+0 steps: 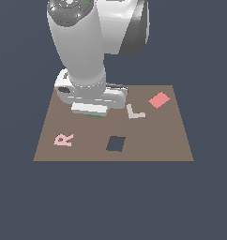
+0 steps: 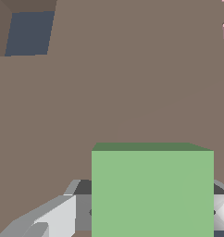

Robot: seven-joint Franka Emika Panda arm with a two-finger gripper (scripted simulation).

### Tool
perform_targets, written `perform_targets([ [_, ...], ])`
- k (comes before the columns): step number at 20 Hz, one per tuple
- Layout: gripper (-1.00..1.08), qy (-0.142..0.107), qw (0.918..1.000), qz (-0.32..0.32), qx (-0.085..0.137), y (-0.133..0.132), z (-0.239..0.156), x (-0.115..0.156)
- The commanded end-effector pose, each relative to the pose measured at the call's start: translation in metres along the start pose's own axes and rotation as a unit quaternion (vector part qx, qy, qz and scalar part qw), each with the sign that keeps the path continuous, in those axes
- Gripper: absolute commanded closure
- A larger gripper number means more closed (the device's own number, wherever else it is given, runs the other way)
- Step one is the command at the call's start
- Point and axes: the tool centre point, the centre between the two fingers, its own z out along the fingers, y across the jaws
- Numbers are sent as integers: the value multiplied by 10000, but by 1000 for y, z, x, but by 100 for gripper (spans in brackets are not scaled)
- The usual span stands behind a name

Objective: Insert a designated object into the corresponding slot on a board.

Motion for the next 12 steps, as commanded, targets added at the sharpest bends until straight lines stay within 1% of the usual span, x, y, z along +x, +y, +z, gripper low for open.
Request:
perform_targets([
  [1, 108, 4, 9980, 632, 1, 9, -1, 0],
  [3, 108, 4, 9936, 1129, 1, 16, -2, -1],
  [6, 108, 3, 9824, 1868, 2, 26, -2, -3],
  [9, 108, 3, 9666, 2565, 3, 36, -3, -8],
  [12, 108, 2, 9485, 3169, 3, 43, -4, -12],
])
